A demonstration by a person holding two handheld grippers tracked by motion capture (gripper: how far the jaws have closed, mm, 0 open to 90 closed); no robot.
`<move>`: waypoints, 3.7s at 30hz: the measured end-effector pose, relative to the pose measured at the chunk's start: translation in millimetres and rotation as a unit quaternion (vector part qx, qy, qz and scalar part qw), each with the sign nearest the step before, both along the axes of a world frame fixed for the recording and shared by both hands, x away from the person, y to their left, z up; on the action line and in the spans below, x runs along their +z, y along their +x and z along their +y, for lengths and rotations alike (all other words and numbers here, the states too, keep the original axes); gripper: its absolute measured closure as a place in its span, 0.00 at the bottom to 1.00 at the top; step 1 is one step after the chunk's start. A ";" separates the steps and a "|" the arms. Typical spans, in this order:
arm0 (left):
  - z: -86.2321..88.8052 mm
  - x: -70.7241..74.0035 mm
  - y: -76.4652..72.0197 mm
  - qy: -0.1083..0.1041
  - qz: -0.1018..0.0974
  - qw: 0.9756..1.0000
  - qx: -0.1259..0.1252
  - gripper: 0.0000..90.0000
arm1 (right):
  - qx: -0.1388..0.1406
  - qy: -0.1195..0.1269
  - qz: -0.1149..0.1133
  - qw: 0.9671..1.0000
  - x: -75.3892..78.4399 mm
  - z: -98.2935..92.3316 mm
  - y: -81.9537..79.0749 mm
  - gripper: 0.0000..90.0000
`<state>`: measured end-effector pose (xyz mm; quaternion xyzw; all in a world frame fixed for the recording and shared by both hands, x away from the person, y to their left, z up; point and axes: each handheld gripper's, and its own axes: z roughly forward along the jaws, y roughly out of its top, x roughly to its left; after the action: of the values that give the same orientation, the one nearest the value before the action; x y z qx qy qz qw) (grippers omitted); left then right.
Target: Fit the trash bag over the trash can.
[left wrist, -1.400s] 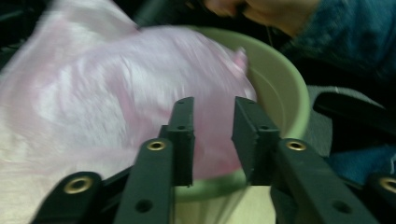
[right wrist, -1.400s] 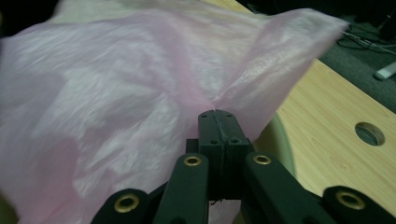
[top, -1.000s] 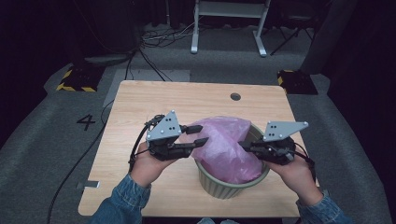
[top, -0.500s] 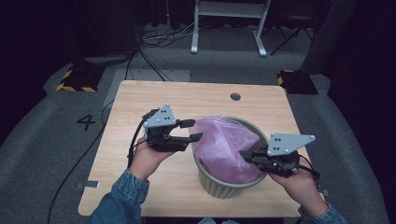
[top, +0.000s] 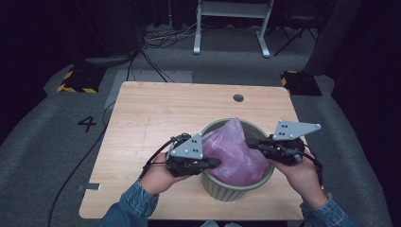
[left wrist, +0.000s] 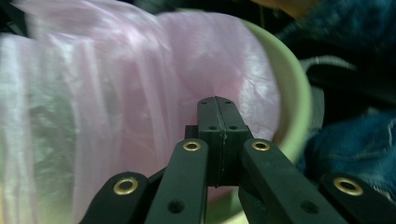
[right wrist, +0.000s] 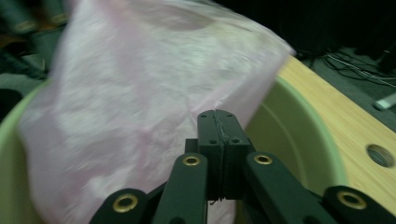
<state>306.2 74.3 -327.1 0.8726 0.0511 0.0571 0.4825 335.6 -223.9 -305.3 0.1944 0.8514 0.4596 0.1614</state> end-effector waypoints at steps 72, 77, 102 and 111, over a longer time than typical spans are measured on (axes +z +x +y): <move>-20.8 12.6 -0.2 -0.013 -0.037 0.999 -0.007 0.99 | 0.029 0.061 0.083 0.994 20.6 3.8 21.6 0.58; -13.9 14.6 0.4 -0.025 -0.042 0.999 0.024 0.87 | 0.043 0.041 0.064 0.996 19.6 8.0 17.7 0.90; -20.8 38.4 39.5 -0.065 -0.029 0.996 0.052 0.59 | 0.112 0.060 -0.013 0.992 15.9 0.8 -5.8 0.99; -24.1 35.2 35.6 -0.056 -0.039 0.997 0.039 0.99 | 0.116 0.068 -0.023 0.991 14.7 7.3 -4.8 0.81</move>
<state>341.8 50.2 -291.9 0.8385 0.0691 0.1067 0.5299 330.8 -216.7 -290.6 0.0948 0.8310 0.5364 0.1130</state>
